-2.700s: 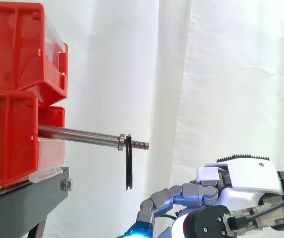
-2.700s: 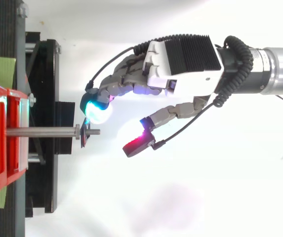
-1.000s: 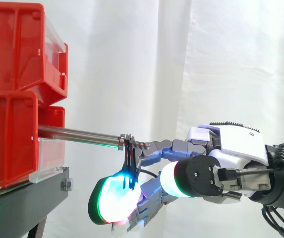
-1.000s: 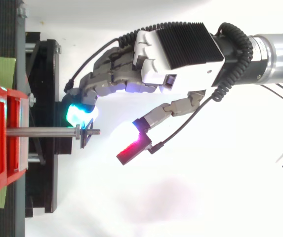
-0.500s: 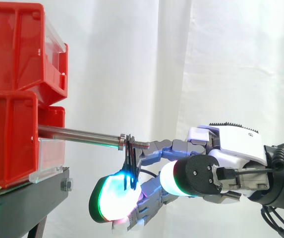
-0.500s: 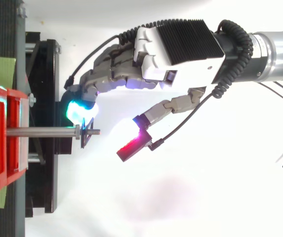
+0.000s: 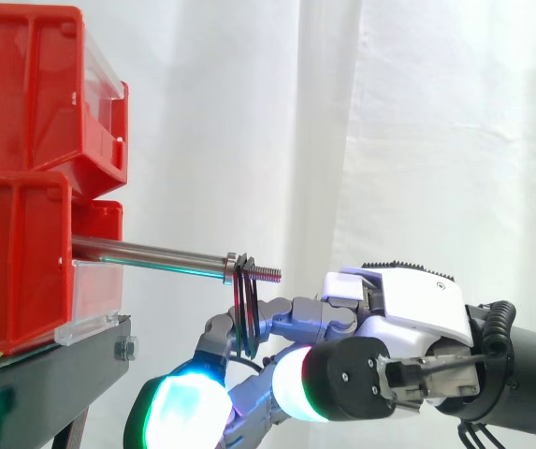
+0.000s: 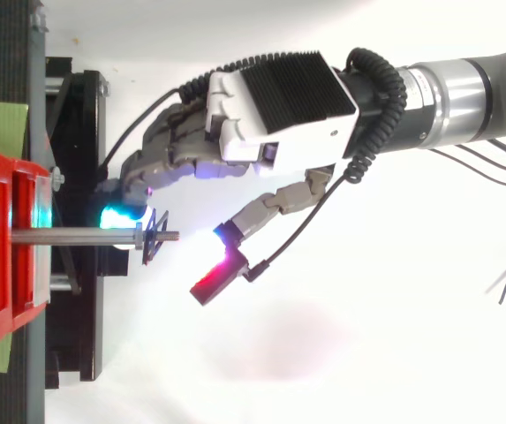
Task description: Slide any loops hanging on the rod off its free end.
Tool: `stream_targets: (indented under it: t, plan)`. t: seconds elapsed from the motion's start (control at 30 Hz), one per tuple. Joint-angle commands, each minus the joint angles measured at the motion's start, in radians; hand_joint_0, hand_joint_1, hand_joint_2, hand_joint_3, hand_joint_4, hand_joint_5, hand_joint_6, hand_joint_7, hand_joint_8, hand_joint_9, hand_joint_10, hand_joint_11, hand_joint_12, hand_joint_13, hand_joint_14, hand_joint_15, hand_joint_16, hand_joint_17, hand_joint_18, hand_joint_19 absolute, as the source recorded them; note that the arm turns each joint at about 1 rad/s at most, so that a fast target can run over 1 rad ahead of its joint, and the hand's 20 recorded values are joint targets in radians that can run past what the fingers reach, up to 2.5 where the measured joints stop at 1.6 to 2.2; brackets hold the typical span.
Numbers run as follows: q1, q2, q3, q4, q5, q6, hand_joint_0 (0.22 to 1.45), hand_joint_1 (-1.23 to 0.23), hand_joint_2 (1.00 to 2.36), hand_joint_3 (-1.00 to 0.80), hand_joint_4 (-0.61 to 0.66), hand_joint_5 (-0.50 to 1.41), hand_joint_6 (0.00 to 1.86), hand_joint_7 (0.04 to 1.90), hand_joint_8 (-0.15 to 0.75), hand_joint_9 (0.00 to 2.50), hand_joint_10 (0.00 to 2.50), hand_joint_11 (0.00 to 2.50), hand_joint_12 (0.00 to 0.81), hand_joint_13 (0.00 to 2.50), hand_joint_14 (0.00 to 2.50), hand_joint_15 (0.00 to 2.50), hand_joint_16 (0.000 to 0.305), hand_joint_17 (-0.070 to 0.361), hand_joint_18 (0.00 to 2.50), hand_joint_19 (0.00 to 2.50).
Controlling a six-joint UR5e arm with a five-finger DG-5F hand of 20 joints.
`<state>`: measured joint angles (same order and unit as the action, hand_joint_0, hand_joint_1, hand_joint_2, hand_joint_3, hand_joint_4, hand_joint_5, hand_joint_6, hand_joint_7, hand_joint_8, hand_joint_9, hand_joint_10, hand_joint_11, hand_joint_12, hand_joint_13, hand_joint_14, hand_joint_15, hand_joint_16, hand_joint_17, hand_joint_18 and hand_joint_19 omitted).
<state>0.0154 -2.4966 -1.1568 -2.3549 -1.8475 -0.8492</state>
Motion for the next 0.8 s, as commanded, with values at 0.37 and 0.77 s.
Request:
stream_targets:
  t: [0.37, 0.77]
  plan:
    - [-0.009, 0.03, 0.008, -0.069, -0.044, -0.068, 0.56, -0.49, 1.01, -0.38, 0.22, -0.18, 0.5, 0.95, 0.286, 0.72, 0.01, 0.27, 0.303, 0.77, 0.01, 0.16, 0.043, 0.096, 0.71, 0.32]
    - [-0.018, 0.028, 0.009, -0.006, -0.012, -0.004, 0.56, -0.49, 1.01, -0.38, 0.22, -0.18, 0.5, 0.95, 0.287, 0.72, 0.01, 0.27, 0.303, 0.77, 0.01, 0.16, 0.043, 0.096, 0.72, 0.33]
